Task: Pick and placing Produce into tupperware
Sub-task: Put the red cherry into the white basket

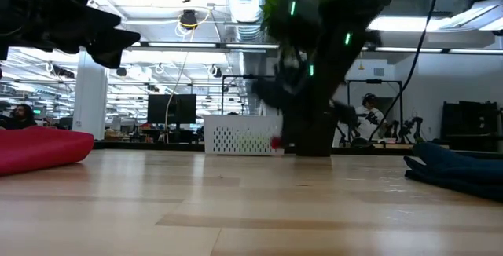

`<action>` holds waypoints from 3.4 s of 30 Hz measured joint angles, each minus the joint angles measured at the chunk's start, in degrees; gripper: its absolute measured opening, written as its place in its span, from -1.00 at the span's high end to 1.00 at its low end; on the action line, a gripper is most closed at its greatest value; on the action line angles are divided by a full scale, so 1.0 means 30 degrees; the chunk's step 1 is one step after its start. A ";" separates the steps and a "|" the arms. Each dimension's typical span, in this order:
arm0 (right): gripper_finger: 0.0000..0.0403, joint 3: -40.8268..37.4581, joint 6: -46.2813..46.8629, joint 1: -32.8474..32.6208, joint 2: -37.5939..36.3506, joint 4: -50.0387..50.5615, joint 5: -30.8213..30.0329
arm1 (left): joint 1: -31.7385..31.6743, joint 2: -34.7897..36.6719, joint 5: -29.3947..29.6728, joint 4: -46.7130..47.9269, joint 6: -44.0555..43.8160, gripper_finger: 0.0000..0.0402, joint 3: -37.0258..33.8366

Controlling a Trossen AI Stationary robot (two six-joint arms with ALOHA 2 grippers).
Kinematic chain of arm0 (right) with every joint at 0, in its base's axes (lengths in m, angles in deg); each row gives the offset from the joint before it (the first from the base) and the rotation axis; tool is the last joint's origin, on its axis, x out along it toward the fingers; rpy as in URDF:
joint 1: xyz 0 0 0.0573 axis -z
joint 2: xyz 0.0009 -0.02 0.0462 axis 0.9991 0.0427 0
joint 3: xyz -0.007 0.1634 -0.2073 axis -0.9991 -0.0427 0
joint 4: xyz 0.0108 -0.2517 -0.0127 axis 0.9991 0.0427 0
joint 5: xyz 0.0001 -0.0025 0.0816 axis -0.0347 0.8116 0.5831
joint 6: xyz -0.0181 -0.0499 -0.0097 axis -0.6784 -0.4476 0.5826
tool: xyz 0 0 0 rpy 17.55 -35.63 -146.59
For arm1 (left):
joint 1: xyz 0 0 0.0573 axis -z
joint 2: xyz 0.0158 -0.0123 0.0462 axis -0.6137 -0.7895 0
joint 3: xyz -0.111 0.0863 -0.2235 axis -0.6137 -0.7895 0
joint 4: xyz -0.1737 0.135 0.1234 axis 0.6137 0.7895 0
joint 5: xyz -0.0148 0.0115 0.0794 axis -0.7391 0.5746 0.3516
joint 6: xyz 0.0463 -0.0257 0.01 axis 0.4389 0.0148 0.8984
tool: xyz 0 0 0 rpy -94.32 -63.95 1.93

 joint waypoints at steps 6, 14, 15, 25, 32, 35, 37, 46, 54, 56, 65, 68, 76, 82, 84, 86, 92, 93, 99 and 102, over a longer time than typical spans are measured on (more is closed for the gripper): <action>0.94 0.0566 -0.1450 -0.1483 -0.1390 -0.0867 -0.0589 | 0.0000 -0.0015 0.2137 0.0661 -0.0919 -0.04 0.0000; 0.94 0.0636 -0.3664 -0.2759 -0.2013 -0.4870 -0.0334 | -0.0007 -0.0022 0.3124 0.0978 -0.2986 -0.04 -0.0007; 0.94 0.0636 -0.3970 -0.2806 -0.2026 -0.5573 -0.0094 | -0.0007 -0.0022 0.3005 0.0976 -0.3226 -0.04 -0.0007; 0.94 0.0673 -0.5909 -0.3377 -0.1855 -1.0401 0.1715 | 0.0007 -0.0093 0.2104 0.0327 -0.4912 -0.04 -0.0007; 0.94 0.0665 -0.6136 -0.3518 -0.1846 -1.1516 0.2135 | 0.0044 -0.1127 0.2534 -0.1074 -0.5344 -0.17 0.0036; 0.94 0.0665 -0.6187 -0.3394 -0.1841 -1.2008 0.2233 | 0.0036 -0.2121 0.2672 -0.1292 -0.4915 -0.19 0.0450; 0.94 0.0665 -0.6402 -0.3180 -0.1841 -1.2465 0.2530 | 0.0036 -0.2812 0.2256 -0.2134 -0.4535 -0.18 0.0670; 0.94 0.1132 -0.7135 -0.2893 -0.1848 -1.2429 0.3700 | 0.0029 -0.5884 0.3702 -0.6430 -0.3726 -0.12 0.0838; 0.94 0.1141 -0.6359 -0.2522 -0.1864 -1.2645 0.5041 | 0.0022 -0.7757 0.5857 -0.9779 -0.5573 -0.12 0.0887; 0.94 0.1162 -0.5772 -0.2746 -0.1886 -1.1989 0.5390 | 0.0044 -0.8516 0.5973 -0.9834 -0.5806 -0.12 0.0903; 0.94 0.2419 -0.7101 -0.2136 -0.1862 -1.1713 0.6506 | -0.0480 -1.0851 0.5404 -1.1684 -0.5357 -0.12 0.0898; 0.94 0.2723 -0.8346 -0.2320 -0.1862 -1.1843 0.6712 | -0.0669 -1.0904 0.3489 -1.2136 -0.5074 -0.12 0.0903; 0.94 0.2990 -0.8829 -0.2830 -0.1862 -1.1969 0.6517 | -0.0896 -1.0892 0.1301 -1.3333 -0.5068 -0.12 0.1341; 0.94 0.2975 -0.8925 -0.2865 -0.1862 -1.1425 0.5208 | -0.0882 -1.0892 0.0103 -1.2524 -0.5183 -0.12 0.1771; 0.94 0.2975 -0.8668 -0.2660 -0.1862 -1.1535 0.5446 | -0.0806 -1.0892 -0.0009 -1.2480 -0.5169 -0.12 0.1778; 0.94 0.2969 -0.8423 -0.2518 -0.1862 -1.1478 0.5598 | -0.0700 -1.0899 0.0210 -1.2479 -0.5331 -0.12 0.1778; 0.94 0.2878 -0.7975 -0.2265 -0.1160 -1.1770 0.5935 | -0.0546 -1.0899 0.0937 -1.2466 -0.5365 -0.12 0.1778; 0.94 0.2869 -0.7856 -0.2170 -0.1100 -1.1932 0.6229 | -0.0546 -1.0899 0.0946 -1.2466 -0.5365 -0.12 0.1778; 0.94 0.3463 -0.8414 -0.1873 -0.0369 -1.2017 0.6165 | -0.0525 -1.0899 0.0956 -1.2141 -0.5357 -0.12 0.1778; 0.94 0.3862 -0.8436 -0.1749 -0.0616 -1.2495 0.6403 | -0.0526 -1.1053 0.1521 -1.2118 -0.5348 -0.12 0.1778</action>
